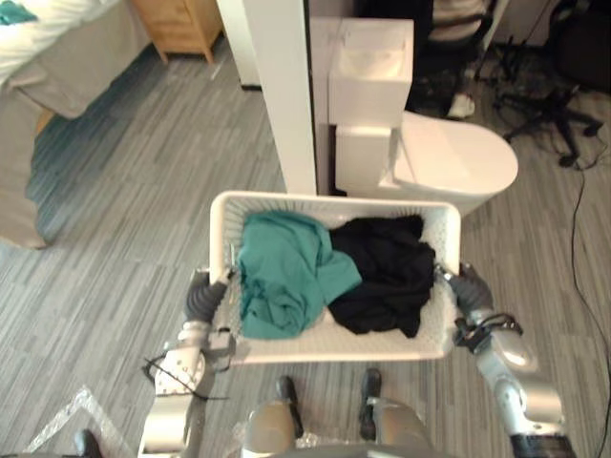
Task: Pick up the laundry basket with both hands and put the clothes into the washing machine.
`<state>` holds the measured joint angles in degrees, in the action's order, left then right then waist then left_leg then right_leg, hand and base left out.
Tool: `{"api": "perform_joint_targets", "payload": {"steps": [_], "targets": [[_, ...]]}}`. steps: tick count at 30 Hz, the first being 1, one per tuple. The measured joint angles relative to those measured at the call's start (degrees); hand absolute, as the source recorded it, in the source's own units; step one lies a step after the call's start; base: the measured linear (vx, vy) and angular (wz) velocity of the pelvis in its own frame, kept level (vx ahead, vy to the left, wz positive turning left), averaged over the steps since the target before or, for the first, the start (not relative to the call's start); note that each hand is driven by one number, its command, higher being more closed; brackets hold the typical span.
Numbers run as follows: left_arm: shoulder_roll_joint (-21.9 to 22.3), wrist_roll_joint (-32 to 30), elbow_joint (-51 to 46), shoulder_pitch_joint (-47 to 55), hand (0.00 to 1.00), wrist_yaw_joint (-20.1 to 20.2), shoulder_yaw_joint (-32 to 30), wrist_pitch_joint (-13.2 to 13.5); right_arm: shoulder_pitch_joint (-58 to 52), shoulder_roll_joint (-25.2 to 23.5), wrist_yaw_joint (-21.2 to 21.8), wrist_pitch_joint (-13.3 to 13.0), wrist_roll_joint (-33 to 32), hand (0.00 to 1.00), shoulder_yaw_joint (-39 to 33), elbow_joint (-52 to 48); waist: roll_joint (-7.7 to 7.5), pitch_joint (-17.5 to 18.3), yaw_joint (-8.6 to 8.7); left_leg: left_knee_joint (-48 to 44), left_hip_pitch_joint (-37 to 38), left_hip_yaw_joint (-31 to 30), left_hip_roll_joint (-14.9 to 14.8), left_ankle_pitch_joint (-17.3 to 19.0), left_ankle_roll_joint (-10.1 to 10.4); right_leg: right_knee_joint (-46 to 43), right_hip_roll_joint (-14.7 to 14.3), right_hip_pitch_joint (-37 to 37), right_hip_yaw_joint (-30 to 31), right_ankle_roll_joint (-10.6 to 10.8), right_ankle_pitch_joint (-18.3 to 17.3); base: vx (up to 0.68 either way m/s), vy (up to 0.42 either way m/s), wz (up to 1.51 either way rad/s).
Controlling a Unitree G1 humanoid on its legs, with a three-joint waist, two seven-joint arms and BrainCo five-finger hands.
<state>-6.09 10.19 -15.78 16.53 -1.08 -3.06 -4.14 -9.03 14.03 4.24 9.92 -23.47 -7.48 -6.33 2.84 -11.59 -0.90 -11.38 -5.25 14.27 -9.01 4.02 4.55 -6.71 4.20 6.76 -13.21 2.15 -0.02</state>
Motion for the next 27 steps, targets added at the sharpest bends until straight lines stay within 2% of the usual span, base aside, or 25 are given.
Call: {"api": "perform_joint_targets", "payload": {"steps": [4, 10, 12, 13, 14, 15, 16, 17, 18, 19, 20, 21, 23, 24, 25, 26, 27], "targets": [[0.14, -1.99, -0.04, 2.84, 1.0, 1.57, 0.19, -0.59, -4.74, -3.15, 1.27, 0.09, 0.9, 1.0, -1.08, -0.04, -0.54, 3.47, 0.11, 1.32, 2.4, 0.0, 0.75, 0.57, -0.01, 1.4, 0.33, -2.39, 0.17, 0.21, -0.06, 0.05, 0.043, 0.01], [0.32, -4.6, -0.47, 2.74, 1.0, 2.7, 0.45, -1.03, -9.06, -7.49, 2.17, 0.25, 2.1, 1.0, -4.03, -2.75, -0.52, 3.61, 0.3, 0.71, 5.12, 0.58, 2.17, 1.73, -1.21, -0.43, 1.46, -2.92, 3.52, 0.97, 0.43, 0.01, 0.073, -0.26], [0.32, -4.9, -0.48, 2.06, 1.0, 3.0, 0.41, -1.01, -8.69, -8.9, 2.14, 0.27, 3.1, 1.0, -5.08, -3.22, -0.63, 3.47, 0.18, -3.17, 3.63, 3.82, 2.08, 4.2, -2.28, -3.69, 1.96, 0.65, 7.91, 1.46, 0.75, -0.12, 0.16, -1.04], [0.11, -5.48, -0.48, 1.14, 1.0, 3.03, 0.29, -0.98, -8.4, -9.13, 1.71, 0.22, 3.41, 1.0, -5.22, -3.76, -1.01, 3.21, 0.17, -6.02, 1.89, 5.71, 2.46, 5.8, -3.42, -5.64, 1.96, 3.6, 10.19, 2.38, 1.85, -0.26, 0.196, -1.43], [0.38, -6.01, -0.35, -0.23, 1.0, 3.01, 0.08, -1.02, -6.85, -9.15, 1.5, 0.18, 3.42, 1.0, -5.55, -3.59, -0.79, 2.76, -0.06, -6.38, 0.71, 6.33, 2.99, 6.33, -4.46, -6.05, 2.0, 6.76, 10.96, 3.43, 4.47, -0.28, 0.15, -1.29], [0.78, -6.36, -0.22, -0.81, 1.0, 3.02, 0.05, -0.98, -6.12, -9.39, 1.08, 0.15, 3.5, 1.0, -5.74, -3.32, -0.19, 2.49, 0.11, -5.83, 0.6, 7.61, 2.34, 6.3, -4.72, -2.9, 2.37, 5.56, 9.09, 3.43, 7.2, -0.37, 0.122, -1.22], [1.06, -6.99, 0.47, -2.83, 1.0, 3.01, -0.19, -1.03, -5.37, -9.19, 0.34, -0.41, 4.01, 1.0, -5.73, -3.53, -0.14, 0.29, 0.42, -5.65, 1.73, 11.58, 2.19, 6.34, -6.46, -16.81, 5.87, 7.01, 0.23, -2.57, -2.51, -0.28, 0.072, -0.84], [1.07, -7.07, 0.73, -3.11, 1.0, 3.01, -0.27, -1.11, -5.35, -9.14, 0.02, -0.43, 4.11, 1.0, -5.63, -3.33, -0.21, 0.15, 0.44, -5.62, 2.23, 12.85, 2.3, 6.45, -6.95, -24.34, 7.57, 7.31, -2.73, -3.5, -6.27, -0.27, 0.105, -1.07], [1.08, -7.12, 0.67, -2.49, 1.0, 3.0, -0.51, -1.11, -5.07, -9.09, -0.16, -0.43, 4.68, 1.0, -5.27, -2.98, -0.17, 0.18, 0.3, -5.42, 3.03, 15.48, 2.33, 6.55, -7.6, -33.59, 10.04, 5.57, -6.5, -3.3, -10.94, -0.19, 0.112, -1.12], [1.53, -7.12, 0.59, -2.02, 1.0, 3.0, -1.32, -1.1, -4.11, -8.99, -0.15, -0.44, 5.31, 1.0, -4.6, -2.21, -0.31, 0.34, -0.05, -4.84, 3.33, 18.25, 2.29, 6.27, -8.11, -37.38, 12.22, 2.29, -9.2, -2.77, -13.41, -0.18, 0.1, -1.17], [1.63, -7.12, 0.48, -1.72, 1.0, 2.94, -1.89, -1.08, -3.32, -8.94, -0.2, -0.48, 5.67, 1.0, -3.94, -1.48, -0.55, 0.59, -0.1, -4.49, 3.28, 19.9, 2.24, 6.07, -8.4, -38.24, 13.25, 0.91, -10.13, -2.7, -14.24, -0.19, 0.056, -1.73], [1.56, -7.11, 0.49, -1.3, 1.0, 2.26, -3.9, -1.04, -0.16, -8.83, -0.25, -0.5, 6.28, 1.0, -1.87, 1.37, -1.7, 2.12, -1.62, -4.4, 1.44, 25.47, 1.63, 5.64, -8.87, -38.54, 16.76, -1.83, -12.2, -2.37, -15.18, -0.14, 0.011, -1.62], [1.57, -7.11, 0.58, -1.3, 1.0, 1.95, -5.18, -1.04, 2.27, -8.68, -0.37, -0.5, 6.46, 1.0, -0.68, 3.66, -2.17, 2.7, -2.49, -5.01, -0.38, 28.86, 0.56, 5.18, -8.88, -35.36, 18.31, -3.86, -13.3, -1.91, -15.35, -0.14, -0.067, -1.58], [1.45, -7.04, 0.65, -1.61, 1.0, 1.69, -5.82, -0.76, 4.12, -8.63, -0.49, -0.53, 6.83, 1.0, -0.11, 5.47, -2.65, 3.09, -3.6, -6.55, -2.7, 32.76, -1.43, 4.67, -8.64, -25.92, 18.69, -6.4, -14.21, 0.67, -13.93, -0.16, -0.15, -1.51], [1.5, -7.03, 1.01, -1.8, 1.0, 1.48, -6.12, -0.59, 4.95, -8.43, -0.62, -0.52, 7.27, 1.0, 0.55, 5.97, -3.05, 3.1, -3.71, -8.11, -3.69, 34.99, -2.72, 4.02, -8.03, -18.59, 17.36, -7.91, -14.39, 6.31, -13.89, -0.18, -0.288, -1.66], [2.23, -7.03, 2.19, -2.05, 1.0, 1.28, -6.0, -0.59, 5.11, -7.61, -0.67, -0.49, 7.3, 1.0, 0.78, 6.09, -2.93, 3.2, -3.7, -9.45, -3.96, 36.96, -4.22, 3.46, -7.18, -12.35, 15.21, -9.29, -15.36, 7.57, -14.56, -0.1, -0.245, -1.04], [2.64, -7.04, 2.75, -1.84, 1.0, 1.28, -5.83, -0.6, 4.69, -7.2, -0.68, -0.5, 7.3, 1.0, 0.91, 6.09, -2.48, 3.47, -3.45, -10.02, -3.92, 37.28, -5.2, 3.3, -6.93, -10.4, 14.0, -9.76, -14.79, 8.09, -14.44, -0.09, -0.283, -0.83]]}}
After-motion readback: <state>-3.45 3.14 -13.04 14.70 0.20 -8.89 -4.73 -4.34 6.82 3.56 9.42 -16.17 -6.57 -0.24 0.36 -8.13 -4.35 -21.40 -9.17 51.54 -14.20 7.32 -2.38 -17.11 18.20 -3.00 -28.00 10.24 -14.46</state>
